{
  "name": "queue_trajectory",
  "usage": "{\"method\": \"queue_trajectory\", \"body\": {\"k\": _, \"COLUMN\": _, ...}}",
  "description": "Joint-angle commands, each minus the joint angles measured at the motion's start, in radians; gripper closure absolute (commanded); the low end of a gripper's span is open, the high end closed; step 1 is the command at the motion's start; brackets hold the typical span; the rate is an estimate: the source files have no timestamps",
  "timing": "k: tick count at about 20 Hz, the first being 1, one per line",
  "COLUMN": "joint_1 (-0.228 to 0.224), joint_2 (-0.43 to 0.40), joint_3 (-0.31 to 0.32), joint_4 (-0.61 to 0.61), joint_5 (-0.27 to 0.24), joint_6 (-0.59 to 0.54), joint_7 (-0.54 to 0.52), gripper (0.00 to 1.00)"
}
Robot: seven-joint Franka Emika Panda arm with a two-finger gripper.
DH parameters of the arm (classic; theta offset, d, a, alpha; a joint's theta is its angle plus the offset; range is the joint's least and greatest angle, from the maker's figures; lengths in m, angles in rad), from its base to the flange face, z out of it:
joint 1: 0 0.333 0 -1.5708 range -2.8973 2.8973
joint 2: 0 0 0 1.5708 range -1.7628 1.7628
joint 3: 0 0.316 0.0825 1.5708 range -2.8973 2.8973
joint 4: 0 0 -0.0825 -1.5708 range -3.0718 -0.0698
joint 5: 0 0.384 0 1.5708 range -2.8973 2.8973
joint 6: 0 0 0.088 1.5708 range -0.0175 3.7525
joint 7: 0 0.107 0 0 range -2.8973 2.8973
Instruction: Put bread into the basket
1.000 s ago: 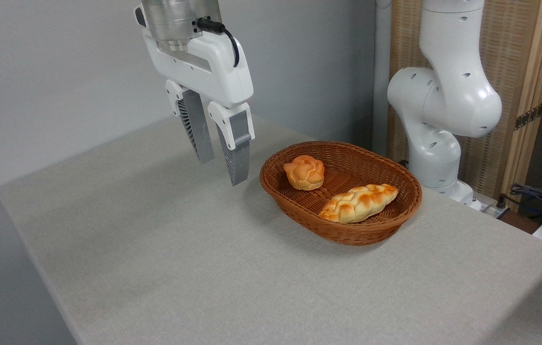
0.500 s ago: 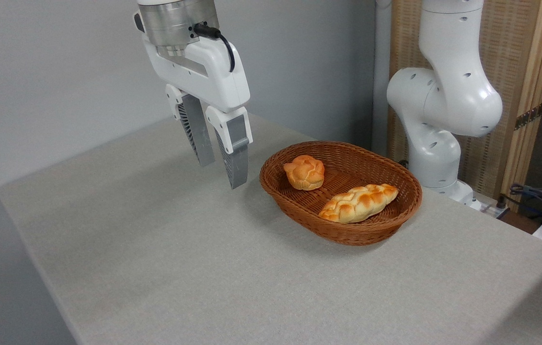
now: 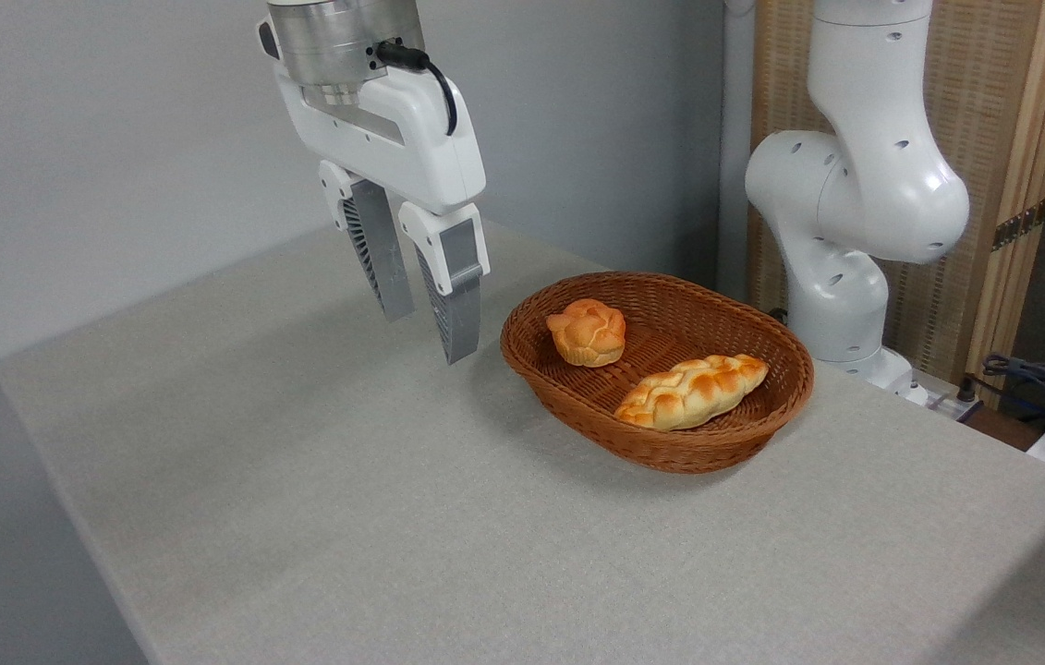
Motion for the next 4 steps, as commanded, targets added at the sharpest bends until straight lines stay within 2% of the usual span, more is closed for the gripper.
{"method": "queue_trajectory", "body": {"k": 1, "joint_1": 0.009, "joint_2": 0.01, "joint_3": -0.005, "joint_4": 0.029, "joint_5": -0.002, "joint_6": -0.03, "joint_7": -0.006, "gripper": 0.0}}
{"method": "queue_trajectory", "body": {"k": 4, "joint_1": 0.012, "joint_2": 0.009, "joint_3": -0.005, "joint_4": 0.029, "joint_5": -0.004, "joint_6": -0.028, "joint_7": 0.0, "gripper": 0.0}}
